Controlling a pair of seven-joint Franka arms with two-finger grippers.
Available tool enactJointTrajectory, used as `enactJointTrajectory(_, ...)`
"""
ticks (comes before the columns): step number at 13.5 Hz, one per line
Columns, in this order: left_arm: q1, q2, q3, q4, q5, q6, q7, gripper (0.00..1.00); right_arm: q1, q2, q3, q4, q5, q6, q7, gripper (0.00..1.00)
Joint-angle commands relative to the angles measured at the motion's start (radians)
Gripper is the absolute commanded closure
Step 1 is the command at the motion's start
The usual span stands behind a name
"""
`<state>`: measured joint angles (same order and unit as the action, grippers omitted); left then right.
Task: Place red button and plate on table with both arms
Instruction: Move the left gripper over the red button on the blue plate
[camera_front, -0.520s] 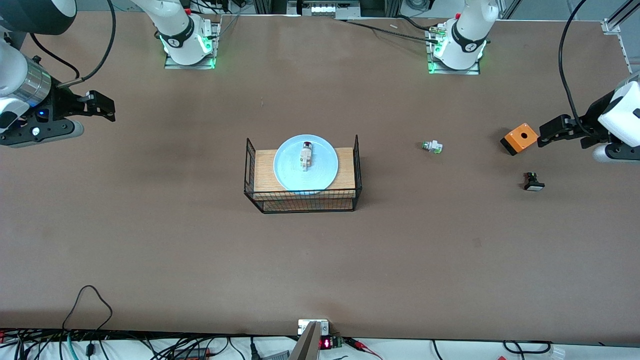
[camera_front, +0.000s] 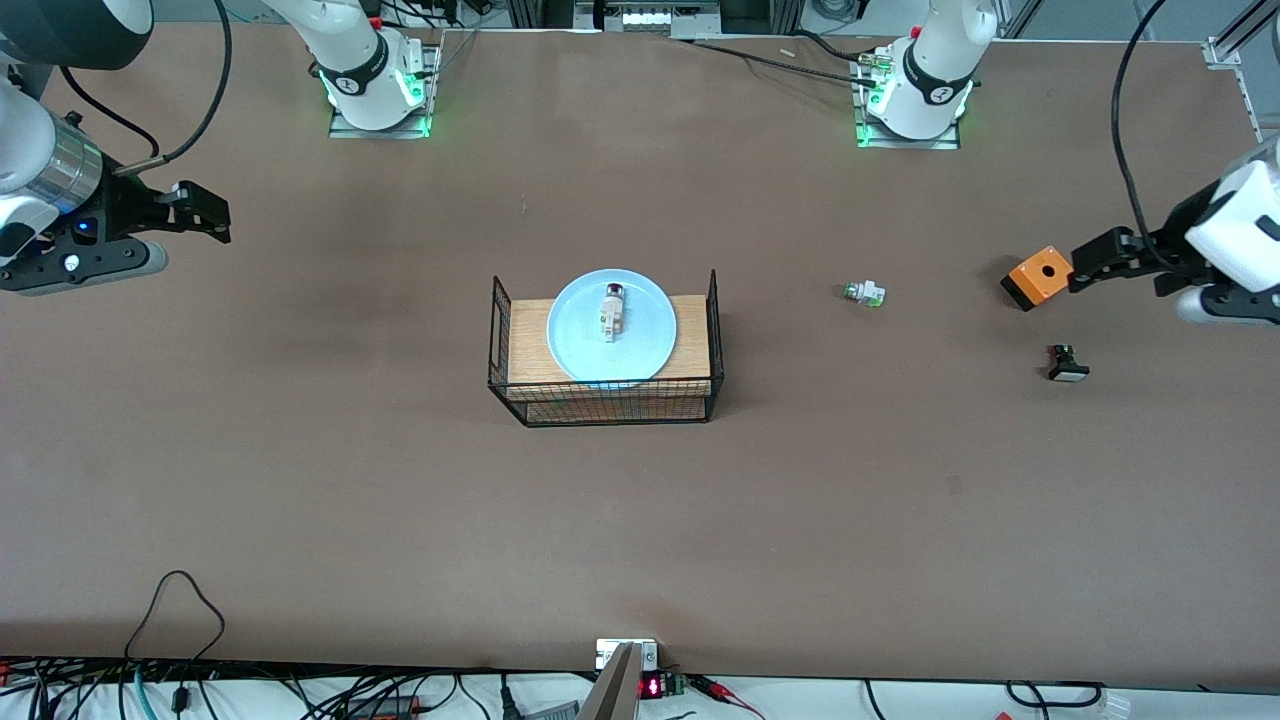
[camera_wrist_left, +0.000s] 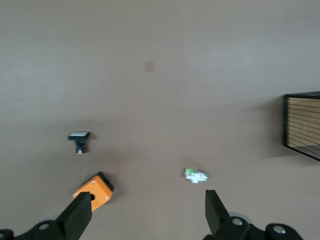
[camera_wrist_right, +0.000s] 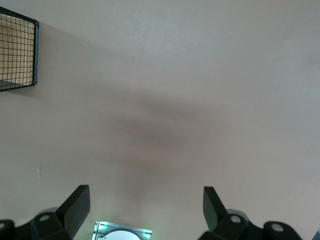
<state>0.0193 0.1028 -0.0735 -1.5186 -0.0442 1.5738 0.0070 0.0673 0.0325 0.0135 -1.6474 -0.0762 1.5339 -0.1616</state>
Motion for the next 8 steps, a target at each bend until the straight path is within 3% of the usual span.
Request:
enactJointTrajectory(1,-0.006,-0.020,-0.105,-0.008,-0.045,-0.008,-0.040,0.00,-0.011,0.009,0.008,0.021,0.013,-0.018,0.008,0.00)
enactJointTrajectory(6,-0.059,0.063,-0.397,-0.005,-0.036,0.083,-0.211,0.00,-0.011,0.009,0.008,0.023,0.018,-0.017,0.008,0.00)
enactJointTrajectory(8,-0.181,0.151,-0.414,0.047,0.013,0.135,-0.316,0.00,-0.006,0.009,0.008,0.023,0.035,-0.018,0.008,0.00)
